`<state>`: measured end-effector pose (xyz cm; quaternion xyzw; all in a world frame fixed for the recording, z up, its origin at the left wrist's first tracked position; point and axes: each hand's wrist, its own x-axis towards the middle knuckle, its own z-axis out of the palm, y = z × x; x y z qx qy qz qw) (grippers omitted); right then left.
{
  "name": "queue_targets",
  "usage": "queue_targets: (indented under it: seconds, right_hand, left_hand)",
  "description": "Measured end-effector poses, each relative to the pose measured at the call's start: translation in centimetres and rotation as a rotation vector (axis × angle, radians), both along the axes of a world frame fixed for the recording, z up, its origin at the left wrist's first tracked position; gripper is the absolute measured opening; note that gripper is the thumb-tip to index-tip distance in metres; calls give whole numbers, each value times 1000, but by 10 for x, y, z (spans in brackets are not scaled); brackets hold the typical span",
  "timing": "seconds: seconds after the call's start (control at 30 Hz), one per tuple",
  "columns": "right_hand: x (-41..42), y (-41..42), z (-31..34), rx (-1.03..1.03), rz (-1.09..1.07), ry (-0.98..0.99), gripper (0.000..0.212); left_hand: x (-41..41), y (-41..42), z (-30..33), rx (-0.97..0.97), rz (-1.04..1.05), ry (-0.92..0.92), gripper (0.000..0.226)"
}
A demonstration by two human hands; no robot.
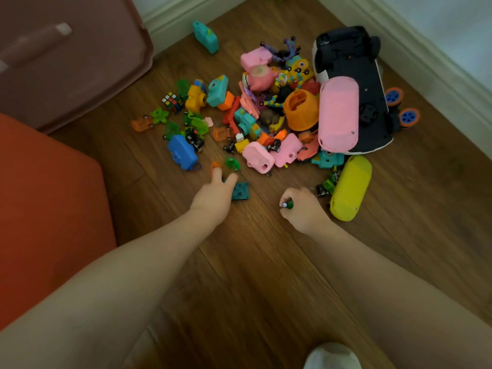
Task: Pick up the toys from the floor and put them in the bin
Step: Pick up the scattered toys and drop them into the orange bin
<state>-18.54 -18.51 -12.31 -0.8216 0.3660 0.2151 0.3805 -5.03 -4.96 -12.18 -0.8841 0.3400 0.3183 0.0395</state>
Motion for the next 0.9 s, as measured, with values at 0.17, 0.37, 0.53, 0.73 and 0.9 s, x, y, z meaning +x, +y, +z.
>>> queue_targets:
  seconds: [0.17, 0.37, 0.53, 0.73, 0.9]
  right_hand:
    - [-10, 5, 23, 413, -323, 39, 11]
    - [1, 28, 56, 483, -590, -69, 7]
    - [36, 72, 114, 903, -864, -388, 7]
    - [90, 154, 183, 1179, -715, -488, 8]
    - [130, 230, 212, 1066, -524, -418, 16]
  left_hand:
    - [-3, 8, 10, -104, 115, 98, 52]
    - [-18, 17, 68, -502, 697, 570, 46]
    - [-15, 51, 144, -723, 1112, 1104, 7]
    - [56, 141, 171, -868, 1036, 818, 30]
    - [56, 235, 190, -1162, 1078, 409, 29]
